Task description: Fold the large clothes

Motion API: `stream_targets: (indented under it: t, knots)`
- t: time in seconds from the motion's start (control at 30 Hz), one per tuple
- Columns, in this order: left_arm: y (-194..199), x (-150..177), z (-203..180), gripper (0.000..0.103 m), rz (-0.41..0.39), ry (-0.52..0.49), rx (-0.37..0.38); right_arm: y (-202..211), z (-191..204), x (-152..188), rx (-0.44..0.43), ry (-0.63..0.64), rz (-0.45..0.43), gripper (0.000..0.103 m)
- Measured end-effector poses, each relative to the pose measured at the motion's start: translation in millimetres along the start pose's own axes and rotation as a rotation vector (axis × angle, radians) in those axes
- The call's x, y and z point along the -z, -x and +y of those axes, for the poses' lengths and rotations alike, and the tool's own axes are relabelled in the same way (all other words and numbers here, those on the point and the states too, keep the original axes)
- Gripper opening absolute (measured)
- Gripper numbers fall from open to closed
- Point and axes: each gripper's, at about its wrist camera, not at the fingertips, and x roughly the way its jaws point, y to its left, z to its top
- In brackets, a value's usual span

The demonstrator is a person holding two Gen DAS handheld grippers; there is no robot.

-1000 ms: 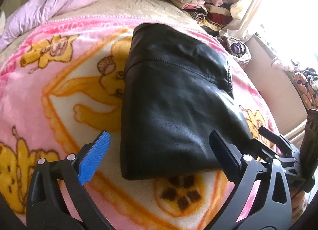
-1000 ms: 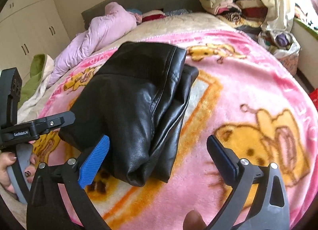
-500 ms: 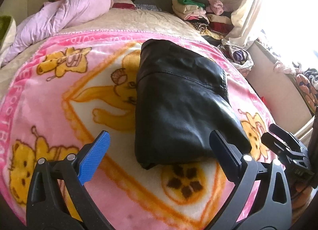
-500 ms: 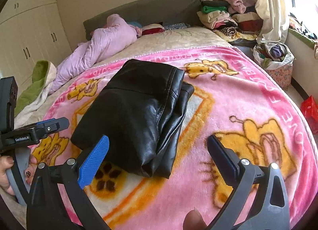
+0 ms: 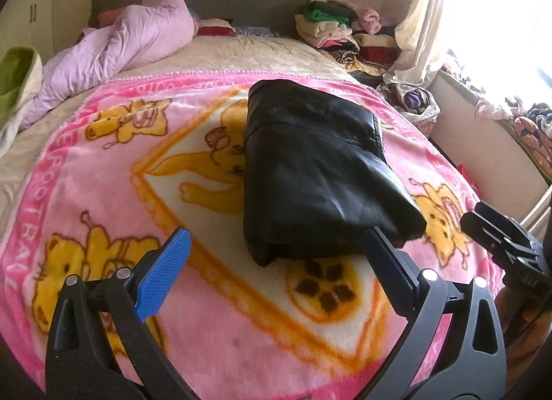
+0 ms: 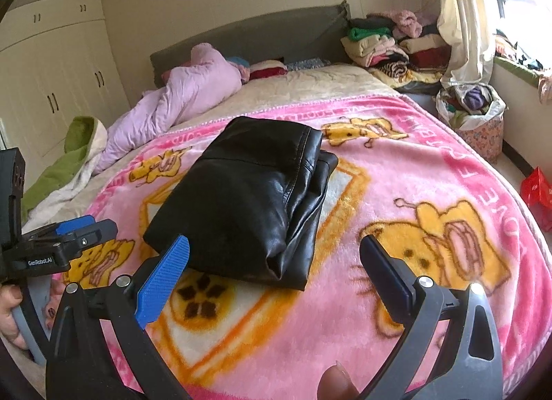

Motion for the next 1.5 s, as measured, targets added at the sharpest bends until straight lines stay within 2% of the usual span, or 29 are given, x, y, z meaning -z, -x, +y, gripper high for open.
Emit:
stream_targets:
  t: [0.2, 0.37, 0.7, 1.5]
  knots:
    - [13, 22, -5, 0.094, -0.029, 0.000, 0.012, 16, -1, 18, -0.022, -0.009, -0.027, 0.099]
    - [17, 41, -6, 0.094, -0.034, 0.007, -0.002, 24, 5, 37, 0.031, 0.022, -0.050, 0.099]
    - [17, 69, 2, 0.094, -0.025, 0.048, -0.032, 21, 8, 69, 0.049, 0.009, -0.009, 0.099]
    - [21, 74, 3, 0.094, -0.033, 0.041, -0.099, 22, 12, 69, 0.045, 0.033, -0.005, 0.099]
